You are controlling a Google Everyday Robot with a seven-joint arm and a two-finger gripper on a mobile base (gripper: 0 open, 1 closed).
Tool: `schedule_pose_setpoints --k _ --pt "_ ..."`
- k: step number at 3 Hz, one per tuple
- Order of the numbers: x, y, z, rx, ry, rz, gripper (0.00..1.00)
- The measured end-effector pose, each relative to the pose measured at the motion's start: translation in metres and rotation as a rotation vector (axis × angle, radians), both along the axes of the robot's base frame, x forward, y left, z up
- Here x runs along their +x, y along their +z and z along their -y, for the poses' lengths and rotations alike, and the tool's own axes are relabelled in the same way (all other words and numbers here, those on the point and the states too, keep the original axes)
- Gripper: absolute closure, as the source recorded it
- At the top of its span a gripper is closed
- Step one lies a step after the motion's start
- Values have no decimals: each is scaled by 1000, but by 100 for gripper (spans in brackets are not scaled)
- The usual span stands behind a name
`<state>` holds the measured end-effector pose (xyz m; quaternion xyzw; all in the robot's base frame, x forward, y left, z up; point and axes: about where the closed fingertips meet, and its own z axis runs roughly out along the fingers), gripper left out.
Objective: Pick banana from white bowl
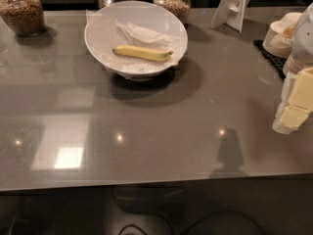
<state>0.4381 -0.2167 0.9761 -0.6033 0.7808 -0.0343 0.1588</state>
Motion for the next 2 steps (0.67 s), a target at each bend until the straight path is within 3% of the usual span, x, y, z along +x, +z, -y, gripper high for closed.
schedule_pose_setpoints --k 2 --pt "8 -1 -5 33 4 11 0"
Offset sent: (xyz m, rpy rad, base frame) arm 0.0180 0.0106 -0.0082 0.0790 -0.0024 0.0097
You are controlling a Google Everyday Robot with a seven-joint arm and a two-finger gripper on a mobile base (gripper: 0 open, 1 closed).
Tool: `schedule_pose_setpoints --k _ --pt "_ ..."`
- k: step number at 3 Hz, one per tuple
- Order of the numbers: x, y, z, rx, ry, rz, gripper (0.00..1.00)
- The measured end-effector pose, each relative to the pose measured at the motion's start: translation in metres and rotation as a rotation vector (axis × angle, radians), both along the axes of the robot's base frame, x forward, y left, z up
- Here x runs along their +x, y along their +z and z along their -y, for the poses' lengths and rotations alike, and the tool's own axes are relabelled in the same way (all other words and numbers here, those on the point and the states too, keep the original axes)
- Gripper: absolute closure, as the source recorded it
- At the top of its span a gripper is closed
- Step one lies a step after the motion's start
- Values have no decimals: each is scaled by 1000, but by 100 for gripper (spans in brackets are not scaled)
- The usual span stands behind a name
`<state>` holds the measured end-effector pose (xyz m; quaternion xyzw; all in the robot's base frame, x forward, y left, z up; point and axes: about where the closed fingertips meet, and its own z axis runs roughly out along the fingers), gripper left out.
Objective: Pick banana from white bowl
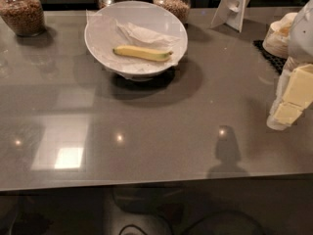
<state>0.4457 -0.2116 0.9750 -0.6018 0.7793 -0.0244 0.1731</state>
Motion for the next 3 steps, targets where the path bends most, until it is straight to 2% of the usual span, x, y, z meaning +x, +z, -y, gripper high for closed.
schedule_pose_setpoints --k 1,2,3 --pt "28 -5 -23 102 16 33 0" --pt "77 -4 -61 222 28 99 0" --pt "129 -1 -101 307 32 162 0"
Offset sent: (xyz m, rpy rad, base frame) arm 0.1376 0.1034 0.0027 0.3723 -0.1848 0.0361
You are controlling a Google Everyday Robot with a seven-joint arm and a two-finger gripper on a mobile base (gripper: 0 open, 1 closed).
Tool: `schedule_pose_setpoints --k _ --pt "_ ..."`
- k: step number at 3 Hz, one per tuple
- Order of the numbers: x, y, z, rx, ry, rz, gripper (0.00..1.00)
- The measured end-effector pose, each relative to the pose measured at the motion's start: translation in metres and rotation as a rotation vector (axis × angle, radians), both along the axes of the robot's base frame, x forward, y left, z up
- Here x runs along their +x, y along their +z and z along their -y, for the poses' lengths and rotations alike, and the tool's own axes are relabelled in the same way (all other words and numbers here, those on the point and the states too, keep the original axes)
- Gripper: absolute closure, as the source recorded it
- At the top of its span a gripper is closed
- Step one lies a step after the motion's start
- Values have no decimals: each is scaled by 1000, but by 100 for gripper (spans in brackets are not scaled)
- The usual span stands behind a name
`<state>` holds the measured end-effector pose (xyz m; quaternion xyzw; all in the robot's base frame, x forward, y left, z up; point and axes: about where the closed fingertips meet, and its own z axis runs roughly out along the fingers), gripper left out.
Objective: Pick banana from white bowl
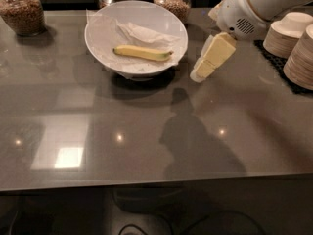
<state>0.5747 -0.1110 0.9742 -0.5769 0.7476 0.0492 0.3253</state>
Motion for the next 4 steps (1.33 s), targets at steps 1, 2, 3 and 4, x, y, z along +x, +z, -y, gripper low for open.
schedule_pose_setpoints --k 1,2,3,4 --pt "46 -4 -46 56 -5 38 0" --pt "95 -10 -111 17 -65 127 0" --pt "95 -10 -111 16 -65 127 0" --pt "118 -26 -124 29 -32 163 0"
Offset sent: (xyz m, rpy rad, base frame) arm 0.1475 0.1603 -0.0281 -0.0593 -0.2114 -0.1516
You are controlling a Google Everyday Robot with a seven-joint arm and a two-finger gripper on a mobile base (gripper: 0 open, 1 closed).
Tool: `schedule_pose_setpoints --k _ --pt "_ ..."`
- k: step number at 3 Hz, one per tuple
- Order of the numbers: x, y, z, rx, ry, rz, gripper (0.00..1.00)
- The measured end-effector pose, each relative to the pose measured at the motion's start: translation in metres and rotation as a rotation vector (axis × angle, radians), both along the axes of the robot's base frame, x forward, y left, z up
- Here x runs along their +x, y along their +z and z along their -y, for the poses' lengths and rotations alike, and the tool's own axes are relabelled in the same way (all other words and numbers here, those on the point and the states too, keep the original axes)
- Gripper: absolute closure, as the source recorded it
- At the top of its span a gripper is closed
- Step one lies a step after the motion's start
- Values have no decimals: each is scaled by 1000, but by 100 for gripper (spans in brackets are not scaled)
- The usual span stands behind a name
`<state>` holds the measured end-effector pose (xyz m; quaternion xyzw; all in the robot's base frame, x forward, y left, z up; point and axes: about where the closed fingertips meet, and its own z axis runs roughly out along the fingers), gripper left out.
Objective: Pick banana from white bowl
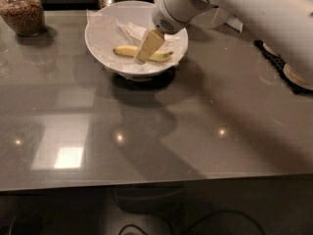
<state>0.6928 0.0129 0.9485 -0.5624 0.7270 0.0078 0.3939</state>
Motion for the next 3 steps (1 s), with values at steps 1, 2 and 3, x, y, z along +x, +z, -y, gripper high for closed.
schedule_pose_setpoints --k 1,2,3 --pt "29 -21 -14 33 21 30 19" --pt "49 -48 -26 47 32 22 42" --pt "61 -71 -28 22 31 9 57"
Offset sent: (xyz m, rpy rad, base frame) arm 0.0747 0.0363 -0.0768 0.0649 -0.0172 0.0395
